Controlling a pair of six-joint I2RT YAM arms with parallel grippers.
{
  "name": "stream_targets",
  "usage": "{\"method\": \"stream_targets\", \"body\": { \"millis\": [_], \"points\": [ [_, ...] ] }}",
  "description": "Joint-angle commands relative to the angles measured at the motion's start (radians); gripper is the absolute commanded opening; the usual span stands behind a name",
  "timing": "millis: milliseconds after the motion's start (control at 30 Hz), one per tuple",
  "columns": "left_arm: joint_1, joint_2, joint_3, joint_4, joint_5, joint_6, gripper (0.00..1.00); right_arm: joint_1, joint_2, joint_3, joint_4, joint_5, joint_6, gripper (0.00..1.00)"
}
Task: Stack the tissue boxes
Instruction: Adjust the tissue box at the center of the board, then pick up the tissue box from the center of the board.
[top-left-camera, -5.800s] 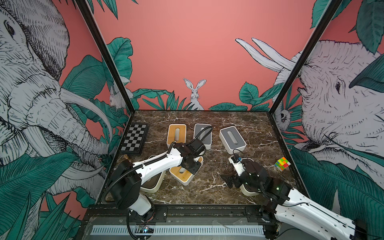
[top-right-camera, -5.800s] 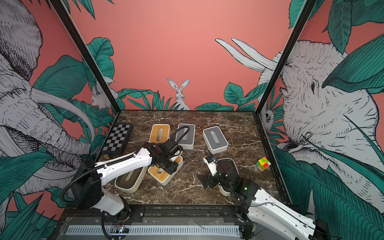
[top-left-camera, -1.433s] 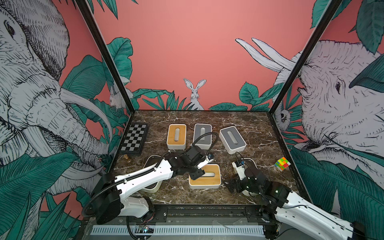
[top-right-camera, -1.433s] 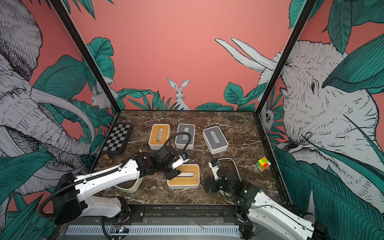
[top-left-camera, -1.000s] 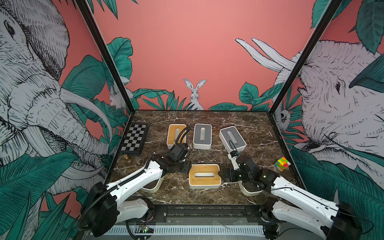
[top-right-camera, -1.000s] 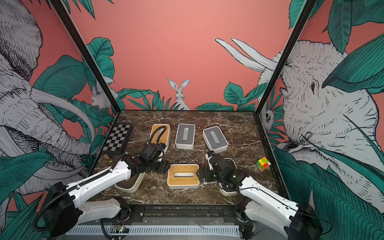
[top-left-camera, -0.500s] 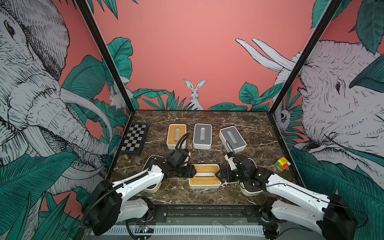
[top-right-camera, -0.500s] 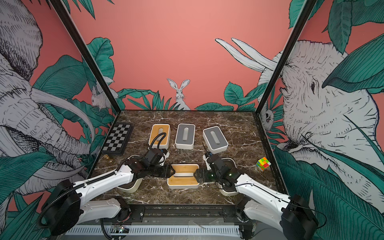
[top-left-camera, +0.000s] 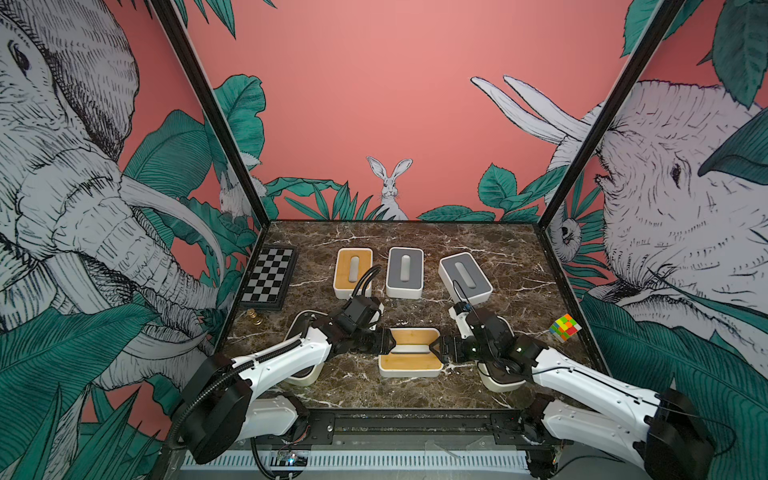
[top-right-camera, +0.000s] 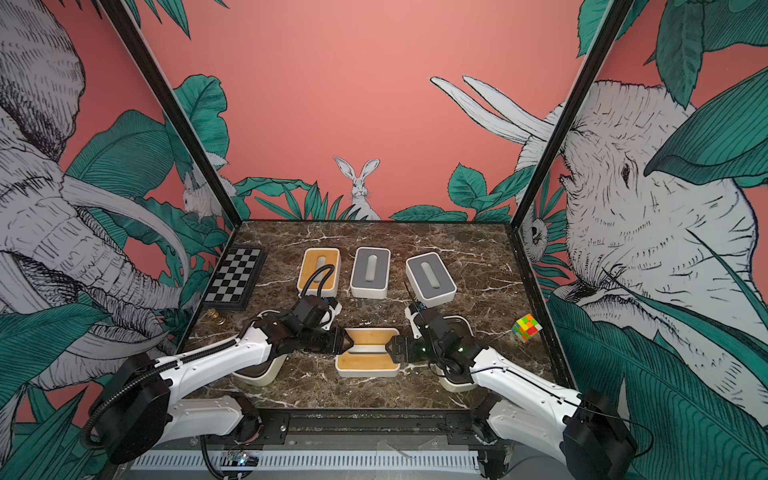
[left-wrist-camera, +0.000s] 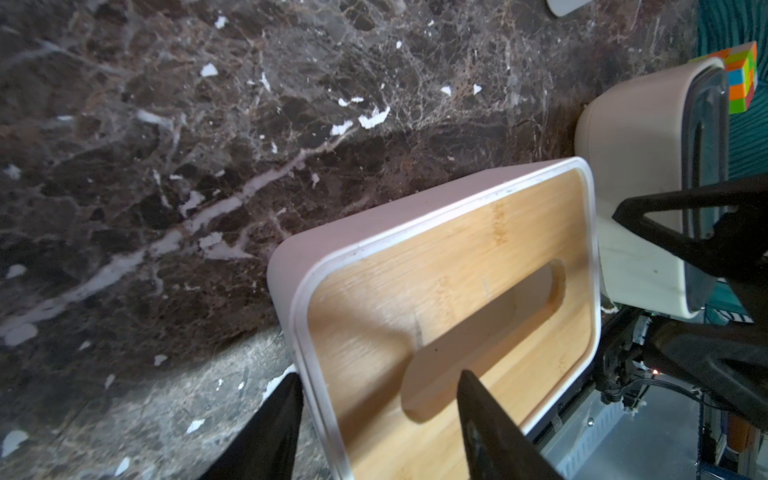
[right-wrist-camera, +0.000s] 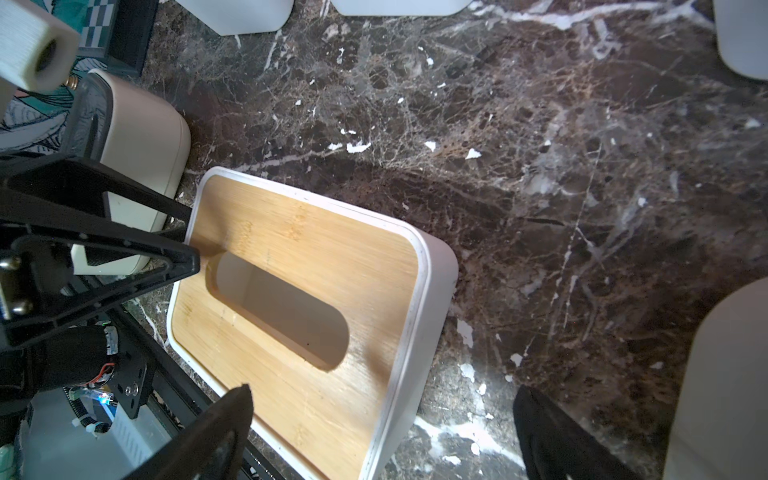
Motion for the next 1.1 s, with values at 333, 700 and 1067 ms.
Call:
{"method": "stream_targets", "body": {
  "millis": [333, 700, 1067],
  "points": [
    [-0.002, 0.010, 0.019, 0.058, 0.036, -0.036, 0.61, -0.006, -0.021, -0.021, 0.008, 0.006, 0.004, 0.98],
    [0.003, -0.109, 0.158, -0.226, -0.223, 0.133, 0.65, -0.043, -0.060, 0.094, -0.121, 0.052, -0.085, 0.98],
    [0.127, 0.035, 0.442, -0.339, -0.415, 0.255, 0.65, -0.117, 0.119, 0.316, -0.117, 0.027, -0.193, 0.98]
  ]
}}
